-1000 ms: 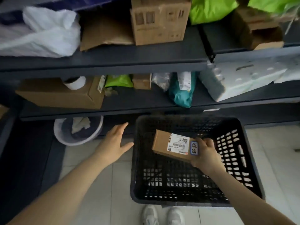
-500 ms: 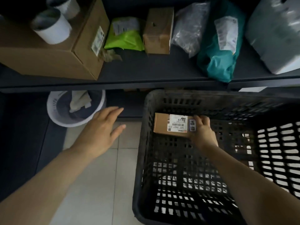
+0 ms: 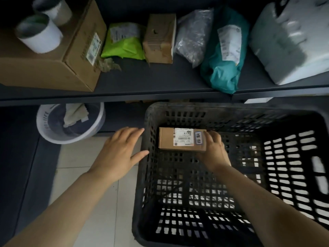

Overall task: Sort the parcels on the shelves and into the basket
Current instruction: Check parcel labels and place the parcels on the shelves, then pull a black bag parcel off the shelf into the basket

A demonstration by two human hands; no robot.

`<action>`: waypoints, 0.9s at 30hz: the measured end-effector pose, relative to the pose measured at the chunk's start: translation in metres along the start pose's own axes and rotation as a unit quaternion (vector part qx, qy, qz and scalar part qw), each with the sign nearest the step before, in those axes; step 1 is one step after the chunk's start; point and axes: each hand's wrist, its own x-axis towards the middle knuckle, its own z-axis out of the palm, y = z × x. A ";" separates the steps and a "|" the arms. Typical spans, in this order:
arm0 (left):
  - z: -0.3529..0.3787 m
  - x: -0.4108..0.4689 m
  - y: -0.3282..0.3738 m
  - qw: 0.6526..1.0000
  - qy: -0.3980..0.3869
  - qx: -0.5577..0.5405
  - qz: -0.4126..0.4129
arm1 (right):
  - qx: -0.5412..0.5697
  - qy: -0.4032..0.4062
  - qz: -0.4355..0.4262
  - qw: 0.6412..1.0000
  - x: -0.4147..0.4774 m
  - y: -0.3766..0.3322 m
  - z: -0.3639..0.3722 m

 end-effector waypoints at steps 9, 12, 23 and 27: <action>-0.089 -0.037 0.028 1.000 0.001 0.011 -0.017 | -0.086 -0.003 -0.078 0.993 -0.078 -0.041 -0.135; -0.146 -0.069 0.026 0.998 0.054 0.026 -0.026 | -0.128 0.013 -0.134 0.983 -0.107 -0.087 -0.191; -0.304 -0.360 -0.019 0.940 0.175 0.131 -0.261 | -0.285 0.020 -0.487 0.825 -0.274 -0.352 -0.279; -0.338 -0.494 -0.021 0.877 0.222 0.188 -0.382 | -0.285 0.054 -0.597 0.748 -0.367 -0.444 -0.277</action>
